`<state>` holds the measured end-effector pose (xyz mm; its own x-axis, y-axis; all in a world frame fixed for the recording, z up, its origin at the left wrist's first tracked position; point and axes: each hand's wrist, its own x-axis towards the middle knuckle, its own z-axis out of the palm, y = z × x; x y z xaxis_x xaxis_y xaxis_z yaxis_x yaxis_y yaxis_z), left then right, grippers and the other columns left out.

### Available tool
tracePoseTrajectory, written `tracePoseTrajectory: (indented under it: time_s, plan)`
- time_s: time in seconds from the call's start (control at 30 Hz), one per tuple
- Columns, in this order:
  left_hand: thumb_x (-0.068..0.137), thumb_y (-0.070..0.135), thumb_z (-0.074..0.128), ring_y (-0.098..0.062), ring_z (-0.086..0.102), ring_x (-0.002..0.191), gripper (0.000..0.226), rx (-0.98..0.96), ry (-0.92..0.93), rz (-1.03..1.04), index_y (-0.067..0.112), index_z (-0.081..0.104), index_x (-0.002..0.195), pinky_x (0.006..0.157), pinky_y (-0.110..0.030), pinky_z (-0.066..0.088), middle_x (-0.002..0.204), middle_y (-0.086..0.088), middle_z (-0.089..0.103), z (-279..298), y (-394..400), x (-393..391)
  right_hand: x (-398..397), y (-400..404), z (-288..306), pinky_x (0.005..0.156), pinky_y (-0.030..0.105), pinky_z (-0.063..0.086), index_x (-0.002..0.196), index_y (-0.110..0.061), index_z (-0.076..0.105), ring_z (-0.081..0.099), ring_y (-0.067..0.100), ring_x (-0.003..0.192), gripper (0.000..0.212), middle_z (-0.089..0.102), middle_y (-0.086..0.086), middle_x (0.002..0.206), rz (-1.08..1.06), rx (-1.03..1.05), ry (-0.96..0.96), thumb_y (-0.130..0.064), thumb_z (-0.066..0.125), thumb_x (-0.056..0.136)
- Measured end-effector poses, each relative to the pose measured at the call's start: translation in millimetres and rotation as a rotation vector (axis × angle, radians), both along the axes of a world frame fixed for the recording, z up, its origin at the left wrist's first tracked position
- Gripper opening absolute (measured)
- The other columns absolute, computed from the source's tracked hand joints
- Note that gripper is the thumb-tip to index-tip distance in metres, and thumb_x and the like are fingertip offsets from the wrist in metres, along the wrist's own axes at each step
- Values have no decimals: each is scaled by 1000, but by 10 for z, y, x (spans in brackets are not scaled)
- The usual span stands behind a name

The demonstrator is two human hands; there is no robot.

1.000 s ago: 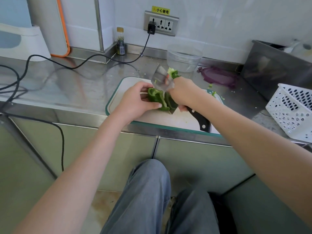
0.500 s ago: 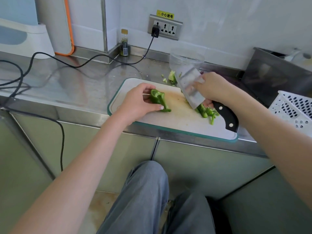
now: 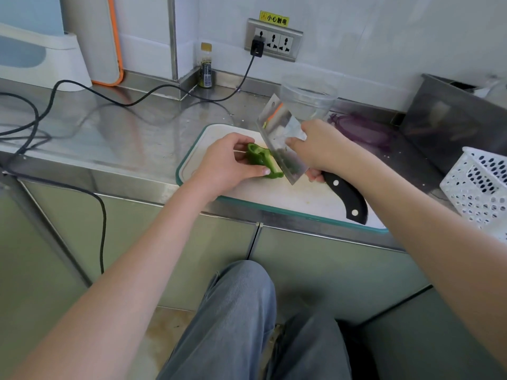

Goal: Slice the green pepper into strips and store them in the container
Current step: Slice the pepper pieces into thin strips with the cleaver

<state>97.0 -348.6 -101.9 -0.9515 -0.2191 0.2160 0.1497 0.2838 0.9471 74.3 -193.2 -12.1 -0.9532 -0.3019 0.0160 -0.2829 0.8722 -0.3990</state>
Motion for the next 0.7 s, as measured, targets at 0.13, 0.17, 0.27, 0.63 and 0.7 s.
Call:
tracePoseTrajectory:
  time_s: [0.13, 0.17, 0.27, 0.63, 0.7]
  plan:
    - [62, 13, 87, -5, 61, 96, 60, 0, -10, 8, 18, 56, 113, 88, -20, 49, 107, 3, 62, 4, 1, 0, 8, -5, 7, 33, 13, 38, 104, 1, 56, 49, 14, 39, 32, 50, 4, 56, 13, 2, 13, -27, 41, 98]
    - [62, 14, 87, -2, 60, 93, 61, -11, -9, 11, 18, 56, 114, 86, -18, 49, 105, 4, 62, 9, 4, 6, 12, -6, 17, 33, 13, 38, 105, 2, 57, 49, 13, 39, 33, 50, 4, 56, 12, 6, 7, -26, 41, 98]
    - [62, 16, 87, 4, 57, 86, 62, -40, -2, 24, 17, 56, 116, 81, -15, 48, 102, 7, 61, 24, 16, 24, 16, -13, 69, 30, 12, 38, 111, 4, 56, 48, 13, 41, 36, 49, 4, 57, -3, 13, -12, -26, 42, 99]
    - [63, 18, 87, 4, 58, 86, 64, -59, 6, 24, 16, 56, 118, 82, -15, 49, 102, 8, 61, 37, 17, 43, 37, -103, 15, 36, 16, 39, 105, -1, 56, 49, 13, 41, 29, 50, 3, 58, 7, 47, 41, -25, 41, 98]
    - [64, 18, 86, 3, 58, 87, 62, -64, 9, 23, 16, 56, 118, 80, -13, 49, 102, 8, 61, 41, 23, 42, 34, -106, 2, 30, 12, 36, 97, -7, 54, 49, 13, 41, 21, 49, 3, 58, 16, 49, 56, -22, 41, 98]
